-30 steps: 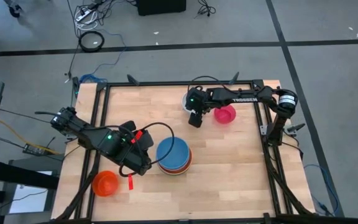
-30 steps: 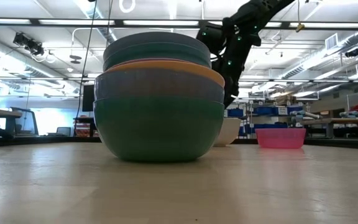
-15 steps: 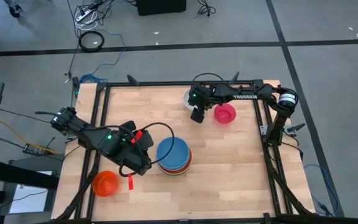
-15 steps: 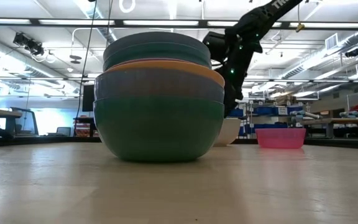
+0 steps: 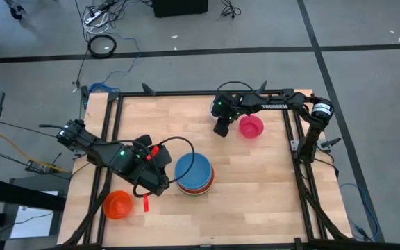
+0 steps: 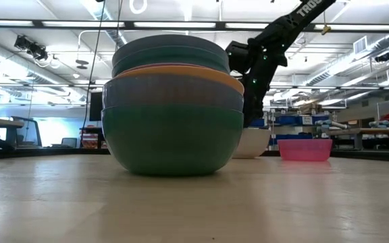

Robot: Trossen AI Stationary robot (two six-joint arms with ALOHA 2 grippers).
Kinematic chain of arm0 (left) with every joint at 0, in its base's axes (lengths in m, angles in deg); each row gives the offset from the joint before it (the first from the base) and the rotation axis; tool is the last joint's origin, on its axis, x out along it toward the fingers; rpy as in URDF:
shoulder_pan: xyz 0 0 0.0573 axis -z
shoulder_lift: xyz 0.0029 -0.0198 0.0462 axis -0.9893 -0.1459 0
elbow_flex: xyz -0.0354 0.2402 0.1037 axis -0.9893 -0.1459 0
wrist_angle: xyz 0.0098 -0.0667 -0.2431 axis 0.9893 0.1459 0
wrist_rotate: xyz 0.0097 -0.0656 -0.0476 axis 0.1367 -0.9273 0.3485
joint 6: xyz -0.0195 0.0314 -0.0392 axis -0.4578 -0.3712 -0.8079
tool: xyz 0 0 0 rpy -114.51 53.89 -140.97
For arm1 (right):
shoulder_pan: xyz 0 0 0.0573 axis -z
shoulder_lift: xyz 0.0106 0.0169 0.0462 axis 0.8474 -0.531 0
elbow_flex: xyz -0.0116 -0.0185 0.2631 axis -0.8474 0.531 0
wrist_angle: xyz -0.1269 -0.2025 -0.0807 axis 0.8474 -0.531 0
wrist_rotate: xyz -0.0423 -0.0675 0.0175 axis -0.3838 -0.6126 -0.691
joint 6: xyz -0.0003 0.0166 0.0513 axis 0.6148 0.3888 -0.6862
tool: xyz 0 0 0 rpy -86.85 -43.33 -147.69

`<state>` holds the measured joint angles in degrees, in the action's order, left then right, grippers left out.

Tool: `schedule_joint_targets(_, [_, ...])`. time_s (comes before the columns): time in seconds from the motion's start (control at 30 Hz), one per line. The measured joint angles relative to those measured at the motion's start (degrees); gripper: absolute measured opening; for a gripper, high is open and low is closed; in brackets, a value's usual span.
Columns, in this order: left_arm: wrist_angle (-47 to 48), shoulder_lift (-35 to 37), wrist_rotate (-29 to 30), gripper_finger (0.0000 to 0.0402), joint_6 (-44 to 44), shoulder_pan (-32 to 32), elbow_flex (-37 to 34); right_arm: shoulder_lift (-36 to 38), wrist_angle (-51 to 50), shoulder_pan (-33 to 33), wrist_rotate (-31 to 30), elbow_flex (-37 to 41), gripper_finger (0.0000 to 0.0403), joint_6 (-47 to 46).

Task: Nest bowls inside each other
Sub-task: Stack the white bowl on top of the blue bowl

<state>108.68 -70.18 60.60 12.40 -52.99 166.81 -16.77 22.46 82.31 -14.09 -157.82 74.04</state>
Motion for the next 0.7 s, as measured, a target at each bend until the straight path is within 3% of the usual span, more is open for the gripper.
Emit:
schedule_joint_targets(0.13, [0.0,0.0,0.0,0.0203,0.0,0.0,0.0,1.6,-0.3,-2.1,-0.4,0.0,0.0003,0.1])
schedule_joint_targets(0.3, [0.0,0.0,0.7,0.0203,0.9,0.0,0.0,10.0,0.1,-8.4,-0.4,-0.1,0.0001,-1.2])
schedule_joint_targets(0.53, [0.0,0.0,2.5,0.0203,1.6,0.0,0.0,23.9,2.0,-24.0,-0.3,-0.2,0.0001,-7.6])
schedule_joint_targets(0.7, [0.0,0.0,5.1,0.0203,1.8,0.0,0.0,24.8,9.1,-34.4,-0.3,-0.3,0.0000,-11.2])
